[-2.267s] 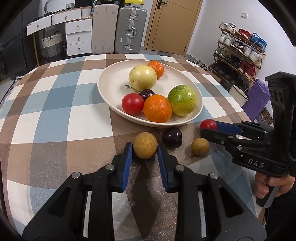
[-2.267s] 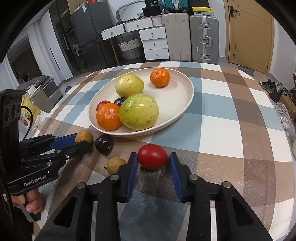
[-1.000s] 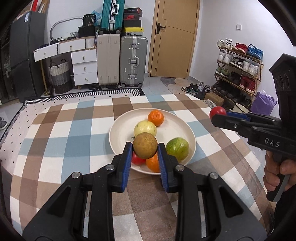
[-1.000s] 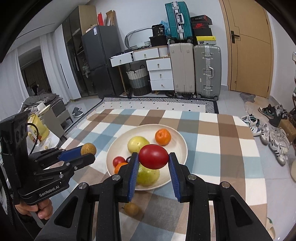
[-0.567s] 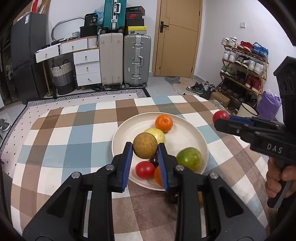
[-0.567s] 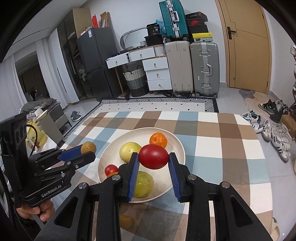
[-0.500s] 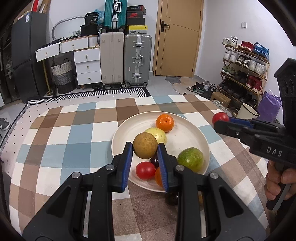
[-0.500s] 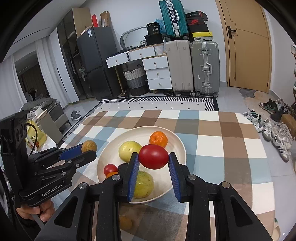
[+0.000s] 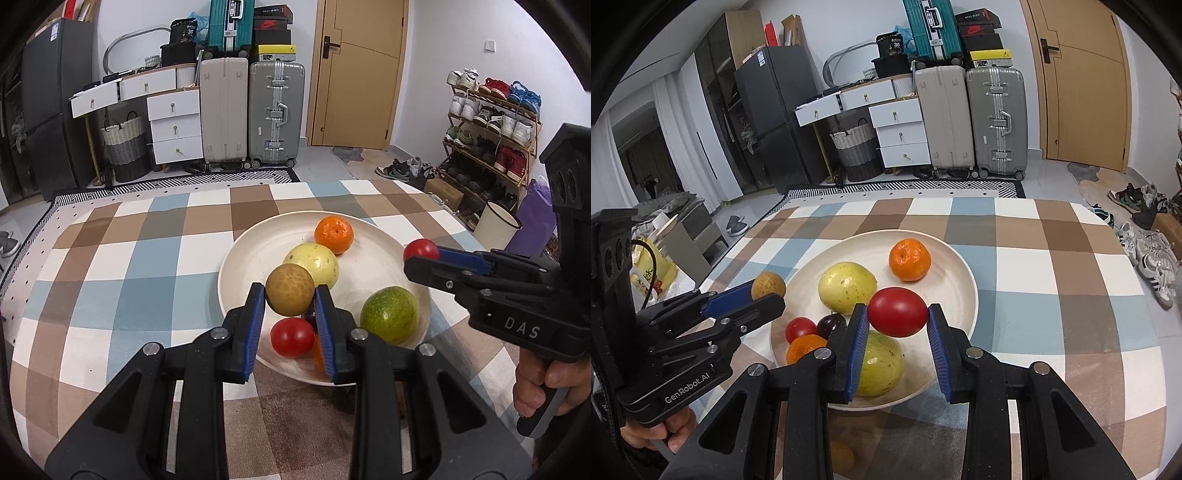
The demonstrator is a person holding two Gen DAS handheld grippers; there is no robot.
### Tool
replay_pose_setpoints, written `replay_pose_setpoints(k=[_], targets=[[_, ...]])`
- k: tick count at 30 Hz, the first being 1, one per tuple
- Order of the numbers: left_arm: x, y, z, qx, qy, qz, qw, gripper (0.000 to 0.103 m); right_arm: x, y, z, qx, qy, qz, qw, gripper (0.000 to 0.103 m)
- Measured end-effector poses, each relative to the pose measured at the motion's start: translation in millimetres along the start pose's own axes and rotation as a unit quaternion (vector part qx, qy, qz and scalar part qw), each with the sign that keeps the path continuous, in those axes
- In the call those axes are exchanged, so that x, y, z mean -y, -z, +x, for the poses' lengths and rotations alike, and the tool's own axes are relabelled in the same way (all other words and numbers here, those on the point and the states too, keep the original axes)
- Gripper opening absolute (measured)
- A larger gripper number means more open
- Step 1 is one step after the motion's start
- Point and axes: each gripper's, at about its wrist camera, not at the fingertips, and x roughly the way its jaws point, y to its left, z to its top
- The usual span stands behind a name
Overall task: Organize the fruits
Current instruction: 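Carry the brown fruit and tomato onto the plate and release both, then move both tools toward the dark cherry and the other small brown fruit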
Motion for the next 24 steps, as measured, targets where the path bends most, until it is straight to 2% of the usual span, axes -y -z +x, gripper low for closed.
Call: replay_pose_setpoints(k=[4,8,13,17,20,22,23,24], targets=[[0,1,2,0.0,0.002,0.002,1.0,0.025,2,0,4,-0.005,0.002,0.003,1.0,0.033],[2,2,2,0.001,0.01,0.003,0.9999,0.025,4,0,1,0.002,0.013,0.006,1.0,0.05],[7,2,1,0.003,0.02,0.006,0.9998,0.025,6,0,-6,0.008,0.017,0.008,1.0,0.052],[9,3,2,0.001,0.013,0.01,0.9999,0.026,7,0,-11,0.011,0.019,0.01,1.0,0.06],[8,4,-1,-0.002,0.009,0.012,0.9999,0.037,8,2,-16,0.012,0.021,0.012,1.0,0.063],[5,6,-7,0.003,0.007,0.008,0.9999,0.057,10,4,-21,0.015,0.02,0.015,1.0,0.067],[4,7,-12,0.007,0.008,0.005,0.9999,0.064,11,4,-24,0.017,0.02,0.016,1.0,0.071],[3,7,-16,0.013,0.008,0.003,0.9999,0.075,12,4,-27,0.02,0.019,0.017,0.999,0.076]])
